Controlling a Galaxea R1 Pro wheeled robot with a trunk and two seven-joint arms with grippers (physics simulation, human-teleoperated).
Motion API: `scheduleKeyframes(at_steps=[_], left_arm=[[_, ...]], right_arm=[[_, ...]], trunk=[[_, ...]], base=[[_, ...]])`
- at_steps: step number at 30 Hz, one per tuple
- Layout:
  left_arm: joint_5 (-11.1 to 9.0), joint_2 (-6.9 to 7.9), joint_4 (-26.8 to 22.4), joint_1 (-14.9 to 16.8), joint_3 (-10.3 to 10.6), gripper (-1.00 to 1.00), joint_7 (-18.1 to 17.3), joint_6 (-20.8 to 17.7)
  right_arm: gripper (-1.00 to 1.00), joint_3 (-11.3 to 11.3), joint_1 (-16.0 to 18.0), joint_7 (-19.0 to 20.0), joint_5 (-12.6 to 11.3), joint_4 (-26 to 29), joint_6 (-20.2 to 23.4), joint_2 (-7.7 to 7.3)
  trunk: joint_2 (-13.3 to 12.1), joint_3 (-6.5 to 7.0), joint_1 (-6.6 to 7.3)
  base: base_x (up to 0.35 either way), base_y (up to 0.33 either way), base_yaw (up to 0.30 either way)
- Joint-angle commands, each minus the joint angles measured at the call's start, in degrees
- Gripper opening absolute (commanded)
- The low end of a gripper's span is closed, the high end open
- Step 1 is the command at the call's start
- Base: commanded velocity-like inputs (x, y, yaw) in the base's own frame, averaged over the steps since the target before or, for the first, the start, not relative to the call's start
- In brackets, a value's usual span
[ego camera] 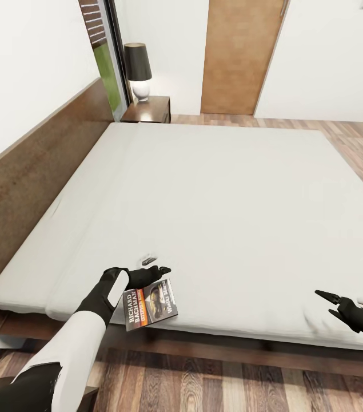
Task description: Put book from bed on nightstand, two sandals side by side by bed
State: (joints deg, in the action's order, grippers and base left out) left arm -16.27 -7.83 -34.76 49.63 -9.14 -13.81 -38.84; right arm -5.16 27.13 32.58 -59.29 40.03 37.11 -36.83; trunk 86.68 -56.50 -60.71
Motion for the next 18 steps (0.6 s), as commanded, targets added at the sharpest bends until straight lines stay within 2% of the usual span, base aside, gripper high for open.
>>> scheduleKeyframes(at_steps=[1,18], left_arm=[[0.0,-0.08,0.0,0.0,-0.4,1.00,-0.2,-0.4],[0.0,-0.08,0.0,0.0,-0.4,1.00,-0.2,-0.5]], right_arm=[[1.00,-0.1,0.0,0.0,-0.2,0.0,0.4,0.00],[1.00,-0.1,0.0,0.0,-0.2,0.0,0.4,0.00]], trunk=[[-0.4,0.14,0.22],[-7.2,3.20,3.96]], base=[[0.000,0.000,0.000],[0.000,0.000,0.000]])
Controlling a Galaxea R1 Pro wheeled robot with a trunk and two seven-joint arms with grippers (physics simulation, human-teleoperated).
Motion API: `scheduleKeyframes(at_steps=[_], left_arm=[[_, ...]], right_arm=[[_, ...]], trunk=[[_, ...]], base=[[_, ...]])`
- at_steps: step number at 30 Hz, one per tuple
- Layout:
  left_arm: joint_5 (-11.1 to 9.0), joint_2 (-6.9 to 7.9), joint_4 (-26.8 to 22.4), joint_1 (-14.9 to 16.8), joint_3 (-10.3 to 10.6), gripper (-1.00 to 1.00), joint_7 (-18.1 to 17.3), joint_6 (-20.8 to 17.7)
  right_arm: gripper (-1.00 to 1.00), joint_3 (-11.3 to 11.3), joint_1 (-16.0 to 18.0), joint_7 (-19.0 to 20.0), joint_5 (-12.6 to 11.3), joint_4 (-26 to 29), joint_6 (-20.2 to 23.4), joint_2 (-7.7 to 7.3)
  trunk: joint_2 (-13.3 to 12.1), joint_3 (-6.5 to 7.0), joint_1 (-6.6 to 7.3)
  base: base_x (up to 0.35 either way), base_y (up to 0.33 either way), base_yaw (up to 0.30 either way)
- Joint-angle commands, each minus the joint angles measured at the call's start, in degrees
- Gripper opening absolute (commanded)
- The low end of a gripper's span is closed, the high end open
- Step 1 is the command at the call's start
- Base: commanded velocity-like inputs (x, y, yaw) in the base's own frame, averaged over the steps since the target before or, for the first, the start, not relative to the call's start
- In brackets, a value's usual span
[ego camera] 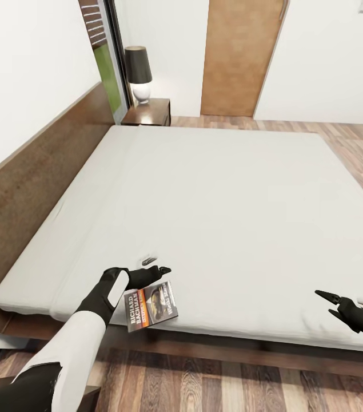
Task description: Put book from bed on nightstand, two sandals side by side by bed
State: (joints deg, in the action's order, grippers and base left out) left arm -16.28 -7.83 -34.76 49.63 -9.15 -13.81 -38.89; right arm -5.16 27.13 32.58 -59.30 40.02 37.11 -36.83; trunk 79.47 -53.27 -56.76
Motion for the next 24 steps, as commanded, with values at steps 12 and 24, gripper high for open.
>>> scheduleKeyframes(at_steps=[12,24], left_arm=[[0.9,-0.55,0.9,1.0,0.5,1.00,0.8,0.5],[4.9,-0.52,4.8,1.2,4.4,1.00,4.7,4.3]], right_arm=[[1.00,-0.3,1.0,-0.7,0.8,-1.0,-0.6,-0.27],[1.00,-0.3,1.9,-0.6,1.9,-4.9,-4.5,-0.10]], trunk=[[-3.6,1.58,1.98],[-3.6,1.58,1.98]], base=[[0.000,0.000,0.000],[0.000,0.000,0.000]])
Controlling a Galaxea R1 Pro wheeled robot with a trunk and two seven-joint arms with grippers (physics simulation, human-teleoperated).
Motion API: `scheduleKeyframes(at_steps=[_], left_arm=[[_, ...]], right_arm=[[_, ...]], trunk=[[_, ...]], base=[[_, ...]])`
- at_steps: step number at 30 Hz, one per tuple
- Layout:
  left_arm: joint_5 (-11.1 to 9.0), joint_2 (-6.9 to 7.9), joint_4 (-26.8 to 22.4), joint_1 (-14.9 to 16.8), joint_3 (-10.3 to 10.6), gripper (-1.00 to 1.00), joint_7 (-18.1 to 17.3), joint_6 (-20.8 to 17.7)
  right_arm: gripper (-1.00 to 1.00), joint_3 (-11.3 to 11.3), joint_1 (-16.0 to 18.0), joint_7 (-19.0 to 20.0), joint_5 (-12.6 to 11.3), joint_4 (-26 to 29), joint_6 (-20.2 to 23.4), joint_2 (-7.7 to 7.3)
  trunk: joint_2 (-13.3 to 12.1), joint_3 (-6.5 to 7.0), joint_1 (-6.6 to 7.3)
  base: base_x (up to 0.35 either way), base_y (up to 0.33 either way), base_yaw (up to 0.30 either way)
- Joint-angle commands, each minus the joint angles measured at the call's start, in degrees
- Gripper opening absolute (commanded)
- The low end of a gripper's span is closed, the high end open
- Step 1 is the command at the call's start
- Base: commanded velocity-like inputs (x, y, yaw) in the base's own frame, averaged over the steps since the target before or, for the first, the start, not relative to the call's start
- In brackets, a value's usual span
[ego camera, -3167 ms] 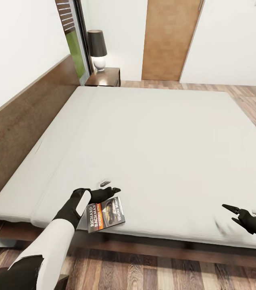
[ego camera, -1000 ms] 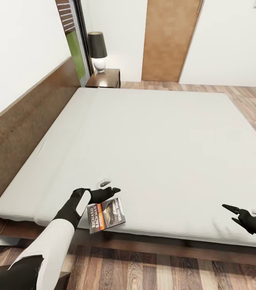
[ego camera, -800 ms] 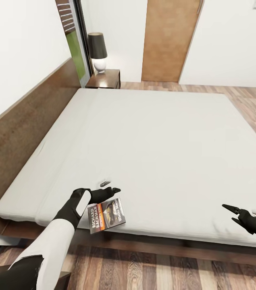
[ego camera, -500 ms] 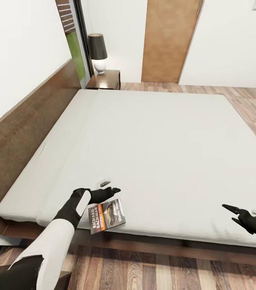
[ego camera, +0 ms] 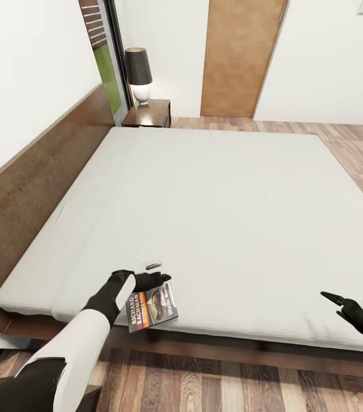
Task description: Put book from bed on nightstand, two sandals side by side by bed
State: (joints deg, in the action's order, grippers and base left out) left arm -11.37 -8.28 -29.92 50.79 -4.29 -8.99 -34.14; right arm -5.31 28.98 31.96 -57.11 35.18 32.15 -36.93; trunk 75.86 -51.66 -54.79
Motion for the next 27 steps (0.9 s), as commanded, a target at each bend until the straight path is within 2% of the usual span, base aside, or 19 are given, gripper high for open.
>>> scheduleKeyframes(at_steps=[1,16,17,27], left_arm=[[0.3,-0.07,0.3,0.0,-0.1,1.00,0.2,-0.1],[5.2,-0.07,5.1,0.0,0.2,1.00,5.0,4.7],[10.1,-0.07,19.8,0.0,0.2,1.00,8.4,33.7],[9.9,-0.07,19.8,0.0,0.2,1.00,8.3,33.3]], right_arm=[[1.00,-0.1,0.0,0.0,-0.3,-0.3,0.1,0.01],[1.00,-0.1,0.0,-0.1,-0.3,-5.2,-4.7,0.02],[1.00,-0.1,0.0,-0.1,-0.3,-39.8,-25.8,0.02],[1.00,-0.1,0.0,-0.2,-0.3,-39.8,-25.8,0.02]], trunk=[[-0.4,0.14,0.22],[-6.4,2.84,3.51],[-6.8,3.02,3.73],[-10.8,4.81,5.93]], base=[[0.000,0.000,0.000],[0.000,0.000,0.000],[0.000,0.000,0.000],[0.000,0.000,0.000]])
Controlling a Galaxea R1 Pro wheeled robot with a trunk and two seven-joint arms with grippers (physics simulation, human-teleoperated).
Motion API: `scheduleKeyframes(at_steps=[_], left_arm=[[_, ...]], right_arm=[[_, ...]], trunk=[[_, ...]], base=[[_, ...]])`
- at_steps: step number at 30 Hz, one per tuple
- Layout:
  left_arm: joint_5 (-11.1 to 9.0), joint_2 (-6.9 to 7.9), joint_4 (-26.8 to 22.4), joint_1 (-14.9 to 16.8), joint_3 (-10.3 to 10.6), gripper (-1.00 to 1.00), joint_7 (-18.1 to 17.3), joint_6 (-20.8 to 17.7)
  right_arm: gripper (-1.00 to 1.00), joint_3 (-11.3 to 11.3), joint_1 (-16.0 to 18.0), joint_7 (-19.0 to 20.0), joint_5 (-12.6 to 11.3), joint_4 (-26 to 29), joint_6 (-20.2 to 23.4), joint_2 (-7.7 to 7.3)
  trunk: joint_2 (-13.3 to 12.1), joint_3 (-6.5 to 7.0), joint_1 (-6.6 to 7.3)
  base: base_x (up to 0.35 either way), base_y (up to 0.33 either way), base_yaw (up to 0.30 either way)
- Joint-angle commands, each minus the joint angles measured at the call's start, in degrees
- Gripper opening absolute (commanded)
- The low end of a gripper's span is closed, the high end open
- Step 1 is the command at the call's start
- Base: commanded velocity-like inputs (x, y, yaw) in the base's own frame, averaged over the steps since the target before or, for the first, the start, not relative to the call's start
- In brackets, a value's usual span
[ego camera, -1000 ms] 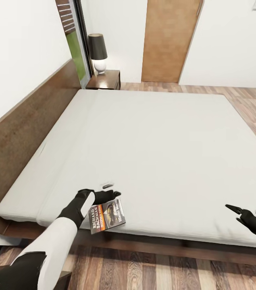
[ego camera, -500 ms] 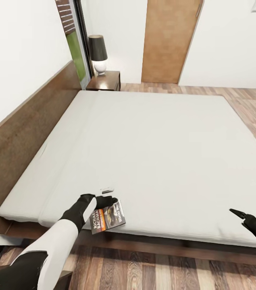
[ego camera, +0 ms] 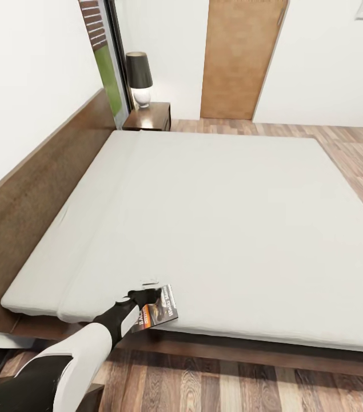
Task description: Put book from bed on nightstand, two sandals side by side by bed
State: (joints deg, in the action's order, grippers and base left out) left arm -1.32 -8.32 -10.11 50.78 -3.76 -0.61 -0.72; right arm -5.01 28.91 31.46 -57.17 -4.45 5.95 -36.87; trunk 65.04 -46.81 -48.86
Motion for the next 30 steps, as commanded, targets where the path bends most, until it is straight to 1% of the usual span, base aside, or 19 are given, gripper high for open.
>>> scheduleKeyframes(at_steps=[1,5,15,30], left_arm=[[-0.2,-0.03,-0.1,0.0,-0.4,1.00,-0.1,-0.5],[-0.2,-0.03,-1.8,0.0,-0.5,1.00,-0.1,-1.9],[-0.3,-0.03,-2.4,0.0,-0.5,1.00,-0.1,-2.2],[-0.3,-0.12,-2.5,0.0,-0.5,1.00,-0.1,-2.2]], right_arm=[[1.00,-0.4,0.1,0.3,-0.2,-0.2,0.4,-0.04],[1.00,-0.4,0.1,0.4,-0.2,-0.2,0.4,-0.04],[1.00,-0.4,0.1,0.4,-0.2,-0.2,0.4,-0.04],[1.00,-0.4,0.1,0.3,-0.2,-0.2,0.4,-0.04]], trunk=[[0.0,-0.03,0.00],[0.0,-0.03,0.00],[0.0,-0.03,0.00],[-6.0,2.66,3.30]], base=[[0.000,0.000,0.000],[0.000,0.000,0.000],[0.000,0.000,0.000],[0.000,0.000,0.000]])
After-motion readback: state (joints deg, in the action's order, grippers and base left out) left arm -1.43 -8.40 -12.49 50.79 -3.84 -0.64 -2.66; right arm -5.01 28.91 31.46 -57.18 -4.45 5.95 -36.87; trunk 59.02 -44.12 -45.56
